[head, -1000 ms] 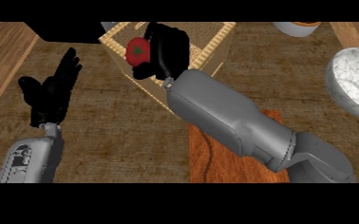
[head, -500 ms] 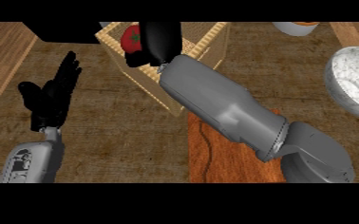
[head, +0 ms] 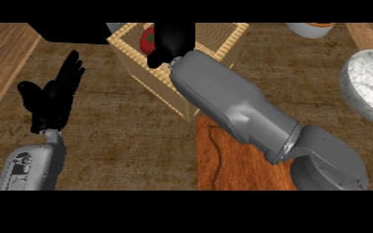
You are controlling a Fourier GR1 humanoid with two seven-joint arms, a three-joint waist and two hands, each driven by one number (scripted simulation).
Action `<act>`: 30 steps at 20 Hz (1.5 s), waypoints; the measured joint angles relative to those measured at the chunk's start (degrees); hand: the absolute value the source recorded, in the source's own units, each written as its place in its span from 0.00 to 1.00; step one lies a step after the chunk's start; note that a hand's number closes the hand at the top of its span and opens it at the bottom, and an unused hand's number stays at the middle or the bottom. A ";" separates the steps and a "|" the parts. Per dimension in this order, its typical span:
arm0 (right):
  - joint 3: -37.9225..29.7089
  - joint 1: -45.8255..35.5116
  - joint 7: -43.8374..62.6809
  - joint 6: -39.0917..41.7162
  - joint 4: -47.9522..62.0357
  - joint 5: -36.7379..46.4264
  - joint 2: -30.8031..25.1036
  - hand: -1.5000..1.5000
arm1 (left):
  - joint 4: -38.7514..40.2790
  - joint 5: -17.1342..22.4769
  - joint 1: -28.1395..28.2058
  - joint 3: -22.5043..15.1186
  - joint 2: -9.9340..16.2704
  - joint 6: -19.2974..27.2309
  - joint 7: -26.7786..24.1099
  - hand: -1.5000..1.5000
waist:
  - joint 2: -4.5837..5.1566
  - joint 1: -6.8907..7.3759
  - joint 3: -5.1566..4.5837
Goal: Pick the tomato from the cutting board and place it in the basket
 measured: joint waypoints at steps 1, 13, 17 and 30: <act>-0.33 0.33 -0.66 0.87 0.51 -0.60 -0.13 1.00 | -0.20 -0.09 -0.11 -0.10 -0.14 0.17 0.23 0.50 | -0.07 0.06 0.04; -1.69 2.73 -5.56 1.43 4.39 -1.79 -0.75 1.00 | -1.12 0.03 -0.22 -0.11 -0.27 0.01 1.03 0.50 | -0.31 0.02 0.20; -1.14 3.47 -6.20 1.72 5.86 -1.16 -0.86 1.00 | -1.02 -0.59 0.01 -0.78 -1.08 0.55 0.61 0.50 | -0.25 0.12 0.21; -1.06 6.27 -8.04 4.01 7.82 -0.78 -0.62 1.00 | 0.15 -1.01 -0.19 -0.63 -1.27 0.69 -0.53 0.50 | 0.00 0.35 0.18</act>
